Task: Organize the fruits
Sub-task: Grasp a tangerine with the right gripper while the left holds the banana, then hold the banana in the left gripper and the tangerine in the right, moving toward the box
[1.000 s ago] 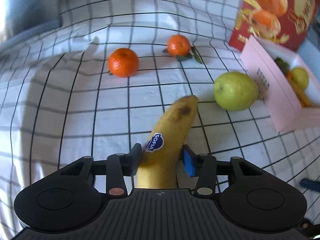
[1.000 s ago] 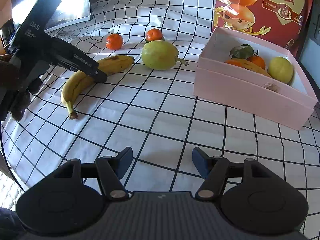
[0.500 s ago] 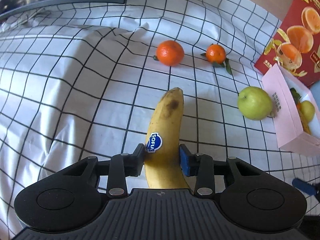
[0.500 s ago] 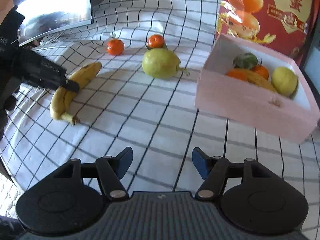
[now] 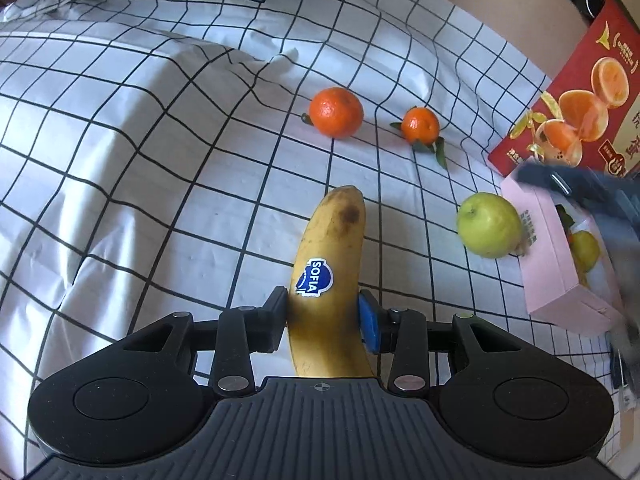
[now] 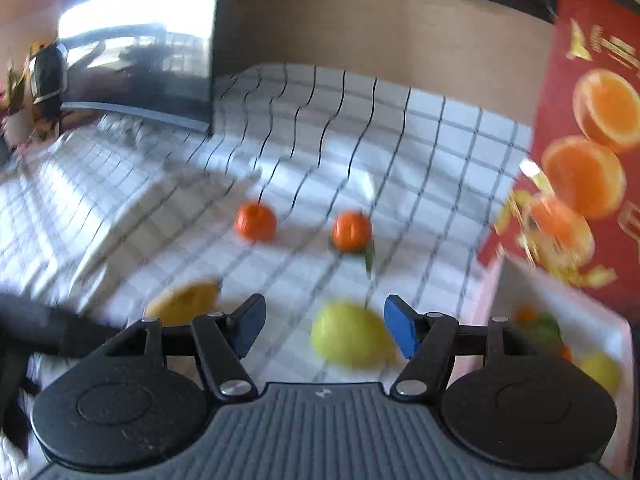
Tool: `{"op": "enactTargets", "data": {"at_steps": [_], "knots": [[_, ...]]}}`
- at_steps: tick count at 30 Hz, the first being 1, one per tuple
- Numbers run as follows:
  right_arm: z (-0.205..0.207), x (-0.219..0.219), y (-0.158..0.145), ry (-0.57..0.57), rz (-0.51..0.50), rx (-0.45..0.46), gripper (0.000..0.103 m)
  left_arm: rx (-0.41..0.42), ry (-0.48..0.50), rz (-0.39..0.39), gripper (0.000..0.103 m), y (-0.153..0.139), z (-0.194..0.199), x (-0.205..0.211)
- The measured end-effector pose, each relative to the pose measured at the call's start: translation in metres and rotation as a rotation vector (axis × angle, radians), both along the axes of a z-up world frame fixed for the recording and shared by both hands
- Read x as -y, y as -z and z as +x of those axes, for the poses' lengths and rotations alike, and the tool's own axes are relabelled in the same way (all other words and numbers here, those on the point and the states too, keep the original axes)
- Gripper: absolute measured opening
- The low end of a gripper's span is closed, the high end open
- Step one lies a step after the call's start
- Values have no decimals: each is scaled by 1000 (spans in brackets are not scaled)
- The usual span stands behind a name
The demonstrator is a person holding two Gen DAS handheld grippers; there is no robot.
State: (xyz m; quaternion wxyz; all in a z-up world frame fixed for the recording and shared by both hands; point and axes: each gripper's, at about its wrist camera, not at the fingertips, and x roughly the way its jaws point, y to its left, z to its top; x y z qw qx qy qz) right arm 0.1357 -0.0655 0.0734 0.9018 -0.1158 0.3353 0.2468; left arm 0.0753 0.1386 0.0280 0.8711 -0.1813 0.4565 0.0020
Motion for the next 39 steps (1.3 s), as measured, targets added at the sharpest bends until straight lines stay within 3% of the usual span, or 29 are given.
{"op": "enactTargets", "data": {"at_steps": [5,12,16,20,25,32,39], "knots": [[53,-49,13,-53,42,-102,66,12,13,13,42,1,-2,0],[69,-114,40,-186,-68,-70,66,31,37,-2,42,3,-5,-4],[87,-139,54,-164,-111,-58,66,39,30,-10,42,3,-5,-5],[104,-145,64,-132,-90,-103,47,48,36,2,42,3,-7,-4],[97,-132,55,-116,-47,-121,46,49,24,-5,42,3,-8,-5],[25,-80,18,-195,-18,-56,46,59,6,3,42,3,-11,-2],[-45,-8,14,-137,0,-71,46,45,-1,41,42,2,-8,4]]}}
